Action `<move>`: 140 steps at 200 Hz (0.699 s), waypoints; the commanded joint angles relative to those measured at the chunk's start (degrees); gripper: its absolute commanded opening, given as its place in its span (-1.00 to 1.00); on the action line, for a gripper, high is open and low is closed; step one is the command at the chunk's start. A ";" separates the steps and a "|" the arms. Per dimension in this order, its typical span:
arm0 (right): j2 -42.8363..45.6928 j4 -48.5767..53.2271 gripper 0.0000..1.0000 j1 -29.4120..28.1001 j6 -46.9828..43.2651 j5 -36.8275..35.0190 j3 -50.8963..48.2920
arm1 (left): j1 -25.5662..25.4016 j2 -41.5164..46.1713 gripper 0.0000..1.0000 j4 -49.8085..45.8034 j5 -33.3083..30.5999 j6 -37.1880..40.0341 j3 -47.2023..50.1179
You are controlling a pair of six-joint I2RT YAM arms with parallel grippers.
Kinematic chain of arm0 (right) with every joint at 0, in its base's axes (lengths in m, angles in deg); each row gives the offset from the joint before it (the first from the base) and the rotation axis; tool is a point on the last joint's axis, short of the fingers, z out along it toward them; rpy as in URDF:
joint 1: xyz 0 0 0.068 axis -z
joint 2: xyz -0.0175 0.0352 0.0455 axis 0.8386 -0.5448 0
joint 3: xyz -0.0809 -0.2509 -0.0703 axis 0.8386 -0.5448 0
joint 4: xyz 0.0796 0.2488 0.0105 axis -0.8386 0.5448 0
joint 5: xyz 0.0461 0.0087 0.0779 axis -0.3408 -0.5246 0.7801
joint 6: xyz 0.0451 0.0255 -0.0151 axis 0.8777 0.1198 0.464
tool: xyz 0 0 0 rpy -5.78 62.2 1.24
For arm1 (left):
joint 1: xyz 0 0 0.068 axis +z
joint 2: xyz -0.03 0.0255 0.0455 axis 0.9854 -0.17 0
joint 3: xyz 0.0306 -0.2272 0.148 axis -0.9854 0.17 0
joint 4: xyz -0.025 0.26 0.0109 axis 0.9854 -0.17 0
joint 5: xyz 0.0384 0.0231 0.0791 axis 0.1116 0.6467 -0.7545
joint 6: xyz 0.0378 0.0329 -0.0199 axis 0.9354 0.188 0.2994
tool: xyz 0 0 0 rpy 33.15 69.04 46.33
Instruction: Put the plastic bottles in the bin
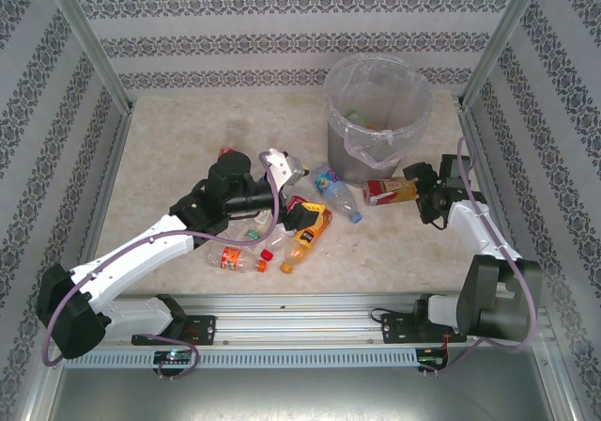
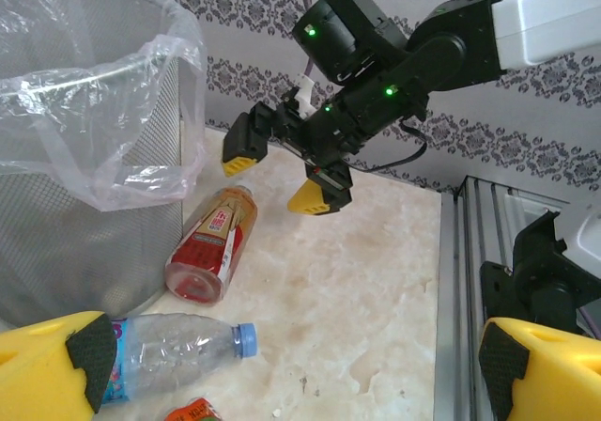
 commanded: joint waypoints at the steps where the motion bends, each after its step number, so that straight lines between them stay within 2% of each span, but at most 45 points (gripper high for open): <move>1: -2.09 -7.61 0.96 0.73 7.10 0.65 -2.38 | -1.19 0.23 1.00 -2.52 0.38 3.19 -2.51; 53: -8.58 -14.60 0.96 0.64 13.29 1.20 -2.84 | -2.30 -0.61 1.00 -4.28 -0.19 4.75 -2.96; 115: -15.63 -20.25 0.95 -1.16 16.28 1.99 -1.85 | -3.13 -0.74 1.00 -4.62 -0.66 5.26 -3.02; 140: -17.87 -23.03 0.86 -1.84 17.48 2.15 -2.51 | -3.22 -0.71 1.00 -4.92 -1.29 5.67 -2.97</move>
